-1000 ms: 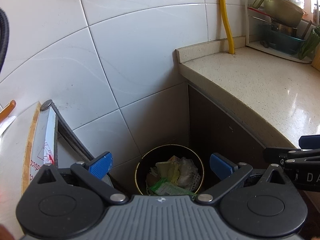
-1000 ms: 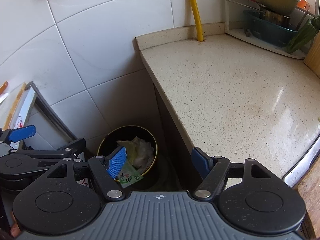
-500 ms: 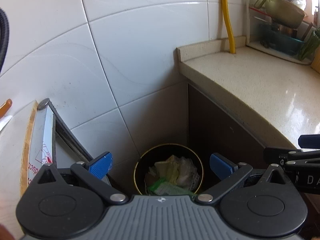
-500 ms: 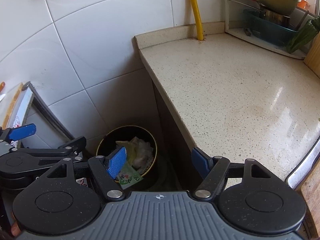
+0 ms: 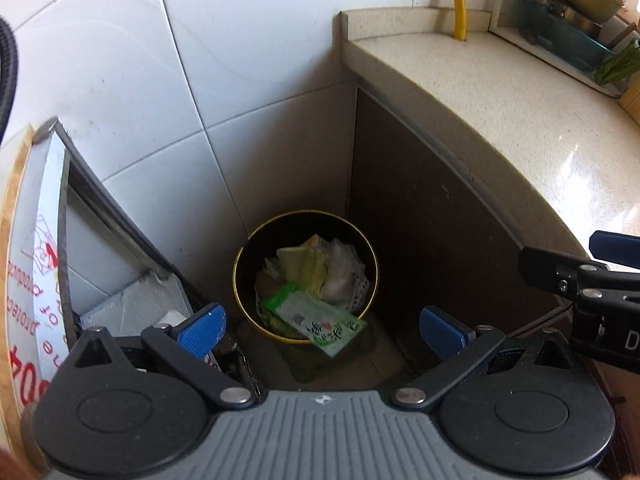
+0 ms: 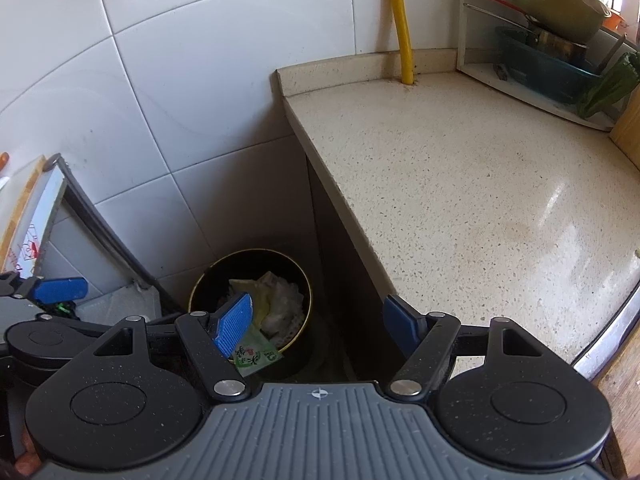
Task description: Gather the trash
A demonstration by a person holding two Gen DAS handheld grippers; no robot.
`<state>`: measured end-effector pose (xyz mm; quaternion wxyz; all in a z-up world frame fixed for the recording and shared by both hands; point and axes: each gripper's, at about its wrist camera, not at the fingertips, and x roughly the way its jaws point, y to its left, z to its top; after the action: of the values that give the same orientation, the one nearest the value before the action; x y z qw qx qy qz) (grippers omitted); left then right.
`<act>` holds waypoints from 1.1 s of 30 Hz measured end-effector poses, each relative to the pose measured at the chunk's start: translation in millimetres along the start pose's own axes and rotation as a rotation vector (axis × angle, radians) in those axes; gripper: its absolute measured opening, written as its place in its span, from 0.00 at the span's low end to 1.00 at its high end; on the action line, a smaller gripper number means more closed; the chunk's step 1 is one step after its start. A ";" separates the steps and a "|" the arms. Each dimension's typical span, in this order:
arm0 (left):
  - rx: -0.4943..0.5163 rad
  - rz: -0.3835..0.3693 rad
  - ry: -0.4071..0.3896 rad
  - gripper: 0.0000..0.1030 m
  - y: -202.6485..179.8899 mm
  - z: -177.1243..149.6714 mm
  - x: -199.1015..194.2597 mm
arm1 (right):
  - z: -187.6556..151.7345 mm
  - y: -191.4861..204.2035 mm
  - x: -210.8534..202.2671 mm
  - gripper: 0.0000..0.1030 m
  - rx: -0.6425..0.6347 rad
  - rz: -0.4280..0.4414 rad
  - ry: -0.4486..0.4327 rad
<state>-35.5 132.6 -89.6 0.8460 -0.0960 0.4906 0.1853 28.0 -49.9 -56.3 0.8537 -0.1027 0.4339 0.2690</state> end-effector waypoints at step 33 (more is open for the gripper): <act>-0.062 0.084 -0.014 1.00 8.5 3.2 4.9 | -3.8 2.9 12.4 0.77 -0.030 -0.004 0.036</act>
<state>-34.2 142.6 -92.1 0.8375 -0.1003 0.4825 0.2362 29.8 -44.4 -68.3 0.8448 -0.1212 0.4447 0.2717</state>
